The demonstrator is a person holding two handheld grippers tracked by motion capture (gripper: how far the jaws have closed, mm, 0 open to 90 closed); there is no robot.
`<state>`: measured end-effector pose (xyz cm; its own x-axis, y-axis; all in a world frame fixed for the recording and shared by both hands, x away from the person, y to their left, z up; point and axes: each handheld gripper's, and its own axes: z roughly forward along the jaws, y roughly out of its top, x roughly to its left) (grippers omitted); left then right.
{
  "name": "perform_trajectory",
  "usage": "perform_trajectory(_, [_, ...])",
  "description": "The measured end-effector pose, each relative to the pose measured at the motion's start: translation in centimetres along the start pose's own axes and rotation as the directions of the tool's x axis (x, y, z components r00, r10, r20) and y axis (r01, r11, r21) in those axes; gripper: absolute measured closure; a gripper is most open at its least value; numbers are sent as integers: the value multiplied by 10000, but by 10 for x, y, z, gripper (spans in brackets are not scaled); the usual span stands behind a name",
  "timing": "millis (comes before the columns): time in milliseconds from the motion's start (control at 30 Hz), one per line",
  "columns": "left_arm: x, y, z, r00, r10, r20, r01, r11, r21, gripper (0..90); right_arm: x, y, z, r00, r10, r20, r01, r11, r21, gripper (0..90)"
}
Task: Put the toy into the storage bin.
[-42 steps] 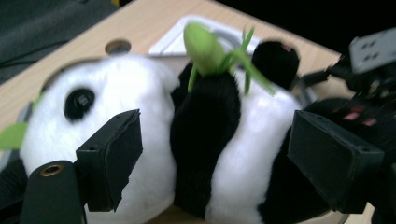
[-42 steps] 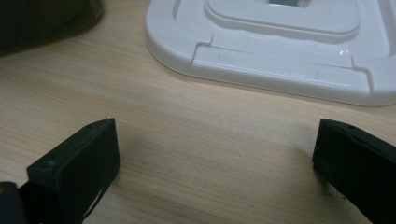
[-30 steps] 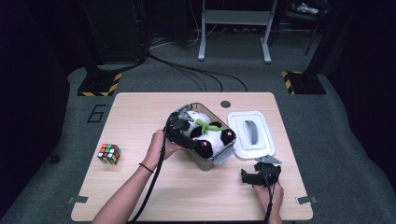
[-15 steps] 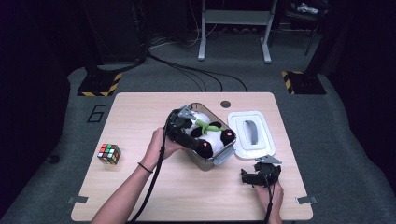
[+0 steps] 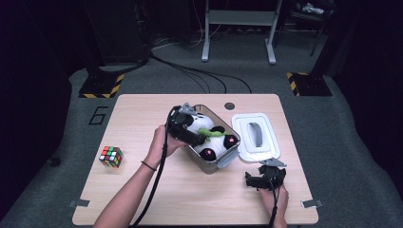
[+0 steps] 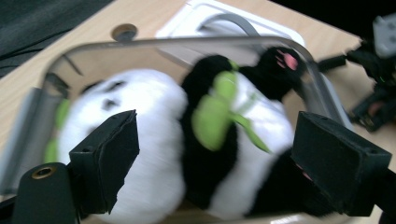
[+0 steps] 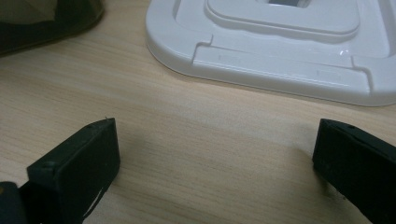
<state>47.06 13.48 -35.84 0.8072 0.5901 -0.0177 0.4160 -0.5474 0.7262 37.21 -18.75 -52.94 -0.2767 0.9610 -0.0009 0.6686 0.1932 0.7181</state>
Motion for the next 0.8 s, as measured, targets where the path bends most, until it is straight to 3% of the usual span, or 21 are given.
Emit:
perform_trajectory(133, [17, 2, 22, 9993, -380, -33, 381, 9976, 575, 146, 0, 0, 0, 10000, 1, 0, -1, 10000, 2, 0])
perform_trajectory(267, [18, -1, 39, 9990, -413, 152, 392, 9922, 1187, 139, 0, 0, 0, 10000, -2, -1, 2, 10000, 0, 0])
perform_trajectory(367, [18, -2, 45, 9997, -261, 8, 257, 9874, 1558, 144, 0, 0, 0, 10000, -5, -9, 5, 10000, -8, 0])
perform_trajectory(500, [11, -4, 61, 9985, 191, -519, -62, 9714, 2374, 146, 0, 0, 0, 10000, -15, -14, 15, 10000, -11, 0])
perform_trajectory(633, [15, -4, 57, 9992, -11, -397, 98, 9751, 2217, 147, 0, 0, 0, 10000, -19, -13, 19, 10000, -11, 0])
perform_trajectory(800, [15, -4, 33, 9988, -441, 236, 403, 9891, 1420, 133, 0, 0, 0, 10000, -22, -16, 22, 10000, -14, 0])
